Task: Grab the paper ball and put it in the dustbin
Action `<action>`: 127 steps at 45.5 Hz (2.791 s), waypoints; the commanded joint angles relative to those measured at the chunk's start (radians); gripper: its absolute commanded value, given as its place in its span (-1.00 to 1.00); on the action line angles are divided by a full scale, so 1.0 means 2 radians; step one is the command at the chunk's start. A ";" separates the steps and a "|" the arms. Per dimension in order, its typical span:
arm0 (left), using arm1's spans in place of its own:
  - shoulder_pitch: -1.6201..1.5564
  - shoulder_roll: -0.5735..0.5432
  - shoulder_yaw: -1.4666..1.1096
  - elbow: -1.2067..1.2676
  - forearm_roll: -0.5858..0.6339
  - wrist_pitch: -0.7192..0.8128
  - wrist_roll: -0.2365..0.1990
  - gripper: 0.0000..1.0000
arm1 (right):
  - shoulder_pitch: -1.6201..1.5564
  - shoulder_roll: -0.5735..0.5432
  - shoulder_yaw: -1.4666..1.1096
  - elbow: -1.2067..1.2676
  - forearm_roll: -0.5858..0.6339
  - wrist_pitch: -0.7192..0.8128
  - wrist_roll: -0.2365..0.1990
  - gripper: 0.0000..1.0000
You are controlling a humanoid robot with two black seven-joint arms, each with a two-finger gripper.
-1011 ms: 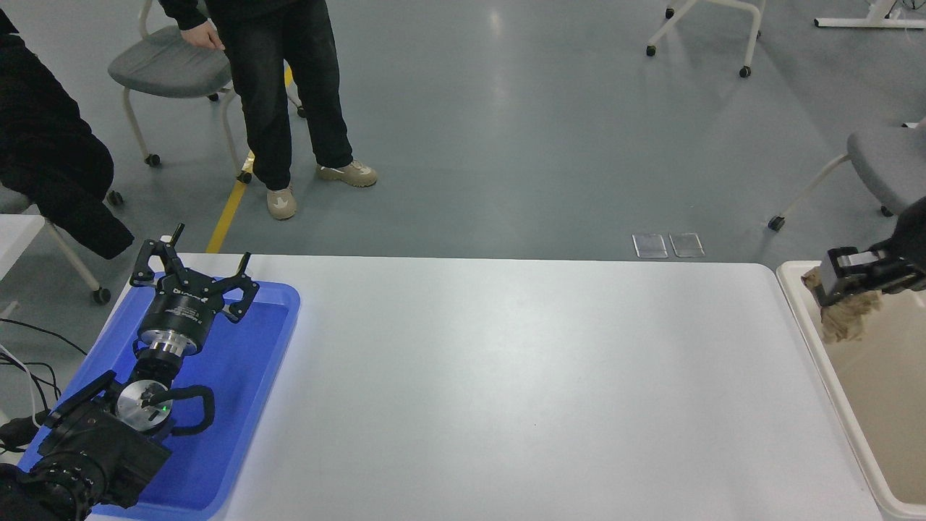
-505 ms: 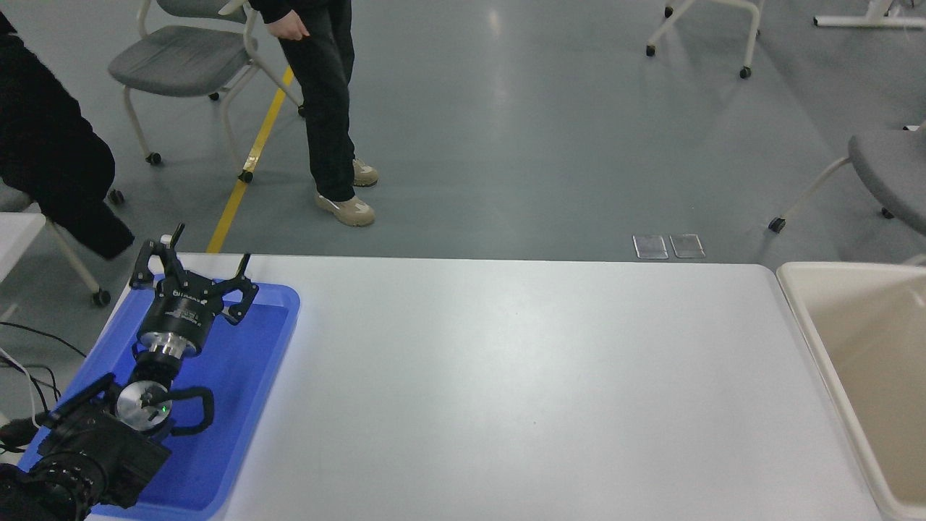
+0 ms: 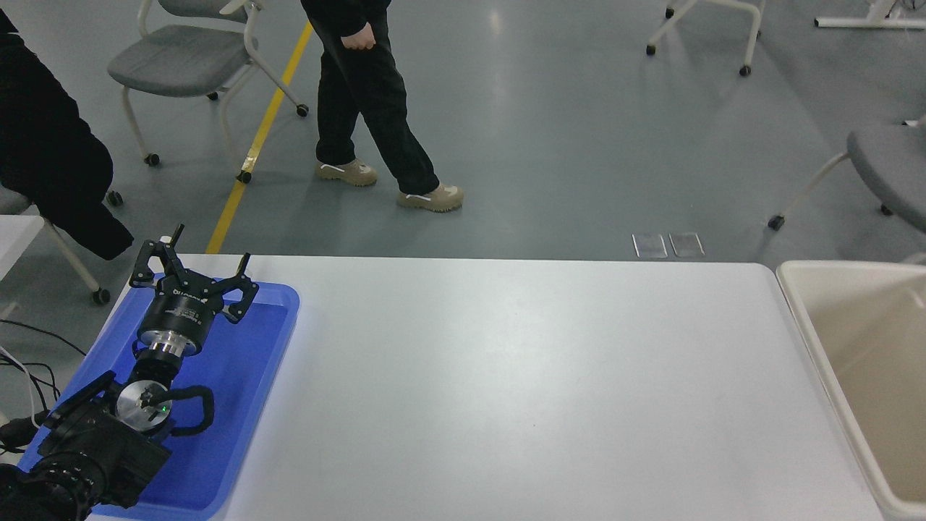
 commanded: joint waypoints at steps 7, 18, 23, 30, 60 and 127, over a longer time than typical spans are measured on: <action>0.000 0.000 0.000 0.000 0.000 0.000 -0.001 1.00 | -0.092 0.067 0.056 -0.054 0.075 -0.076 -0.023 -1.00; 0.000 0.000 0.000 0.000 0.000 0.000 -0.001 1.00 | -0.102 0.077 0.090 -0.051 0.075 -0.093 -0.030 -0.33; 0.000 0.000 0.000 0.000 0.000 0.000 -0.001 1.00 | -0.104 0.080 0.105 -0.051 0.076 -0.096 -0.030 1.00; 0.000 0.000 0.000 0.000 0.000 0.000 -0.001 1.00 | -0.104 0.080 0.110 -0.051 0.077 -0.096 -0.030 1.00; -0.001 0.000 0.000 0.000 0.000 0.000 0.000 1.00 | -0.055 0.081 0.255 -0.024 0.080 -0.096 -0.026 1.00; 0.000 0.000 0.000 0.000 0.000 0.000 -0.001 1.00 | -0.181 0.184 0.673 0.048 0.482 0.155 0.012 1.00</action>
